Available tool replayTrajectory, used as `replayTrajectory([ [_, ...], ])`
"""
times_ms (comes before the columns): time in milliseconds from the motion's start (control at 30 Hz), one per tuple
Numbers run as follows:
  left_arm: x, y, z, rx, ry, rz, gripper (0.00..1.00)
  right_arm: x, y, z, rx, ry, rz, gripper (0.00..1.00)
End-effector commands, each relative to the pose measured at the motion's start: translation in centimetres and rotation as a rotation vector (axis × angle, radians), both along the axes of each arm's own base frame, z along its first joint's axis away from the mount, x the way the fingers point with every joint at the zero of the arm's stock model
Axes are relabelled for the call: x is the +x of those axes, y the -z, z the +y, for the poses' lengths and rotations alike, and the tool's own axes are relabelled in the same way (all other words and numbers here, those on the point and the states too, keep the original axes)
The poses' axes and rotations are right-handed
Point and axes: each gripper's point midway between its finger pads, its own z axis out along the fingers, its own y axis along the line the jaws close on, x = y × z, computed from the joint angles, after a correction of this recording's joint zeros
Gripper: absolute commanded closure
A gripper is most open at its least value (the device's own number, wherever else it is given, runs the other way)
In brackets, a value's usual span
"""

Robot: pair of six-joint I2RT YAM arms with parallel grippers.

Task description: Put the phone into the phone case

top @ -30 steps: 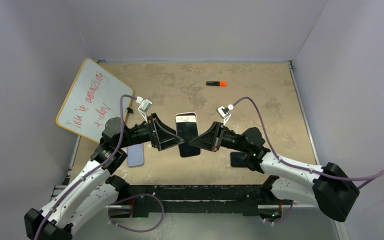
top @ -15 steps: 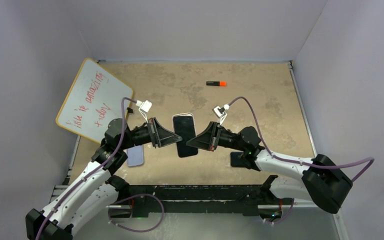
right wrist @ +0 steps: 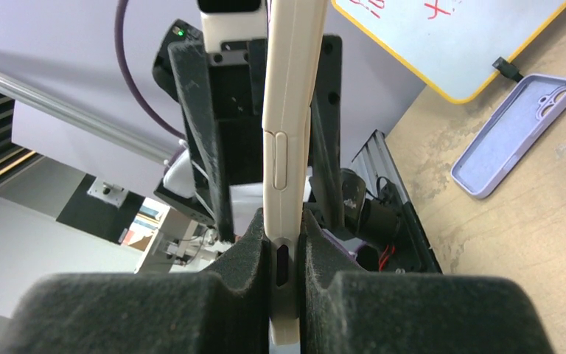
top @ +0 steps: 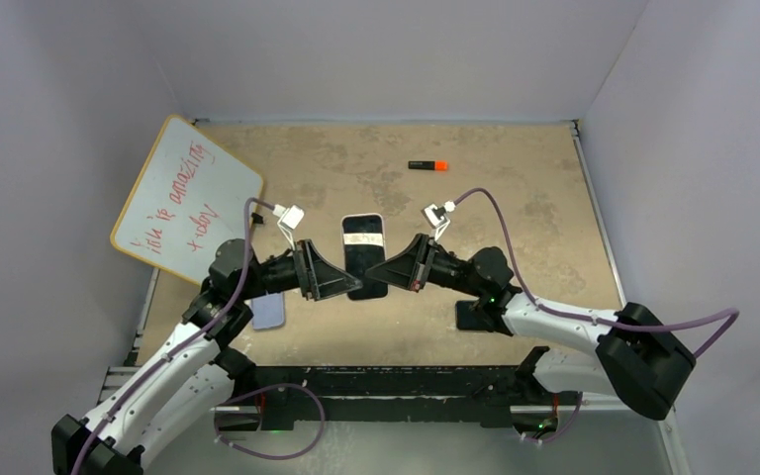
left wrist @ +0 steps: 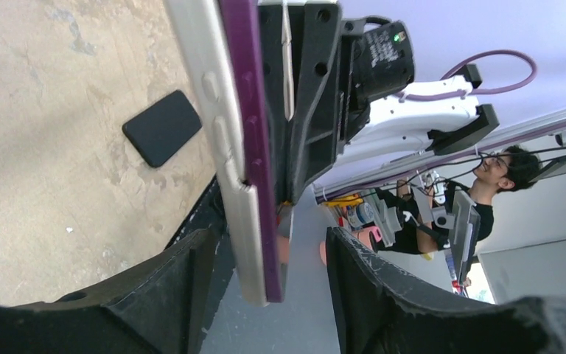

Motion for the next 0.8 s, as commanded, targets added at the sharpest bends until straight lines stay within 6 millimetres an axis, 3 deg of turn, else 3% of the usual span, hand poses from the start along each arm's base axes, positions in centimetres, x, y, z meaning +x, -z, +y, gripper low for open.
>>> replayTrajectory([
  [0, -0.8, -0.4, -0.2, -0.071, 0.048, 0.002, 0.43, 1.3, -4.7, 0.2, 0.118, 0.046, -0.083, 1.0],
  [67, -0.8, 0.1, -0.1, -0.046, 0.039, 0.008, 0.5, 1.6, -4.5, 0.4, 0.116, 0.054, -0.074, 1.0],
  [167, -0.4, 1.5, 0.1, 0.013, 0.008, 0.036, 0.89, 2.0, -4.0, 0.6, 0.114, 0.063, -0.066, 1.0],
  [200, -0.1, 2.2, 0.3, 0.045, -0.016, 0.054, 0.97, 2.0, -3.7, 0.6, 0.111, 0.065, -0.061, 1.0],
  [333, 0.7, 4.4, 1.1, 0.161, -0.082, 0.107, 1.0, 2.7, -1.7, 0.6, 0.042, 0.109, -0.068, 1.0],
  [467, 0.9, 4.7, 1.1, 0.214, -0.07, 0.104, 1.0, 3.0, 0.7, 0.4, -0.039, 0.133, -0.047, 1.0],
  [500, 1.0, 4.4, 1.2, 0.218, -0.071, 0.09, 0.96, 2.7, 1.1, 0.4, -0.047, 0.122, -0.042, 1.0],
  [633, 1.6, 3.4, 2.0, 0.224, -0.142, 0.03, 0.58, 1.6, 1.9, 0.0, -0.064, 0.087, -0.061, 1.0],
  [767, 1.8, 0.8, 1.7, 0.142, -0.149, -0.036, 0.41, -0.3, 2.0, -0.3, -0.056, 0.009, -0.111, 1.0],
])
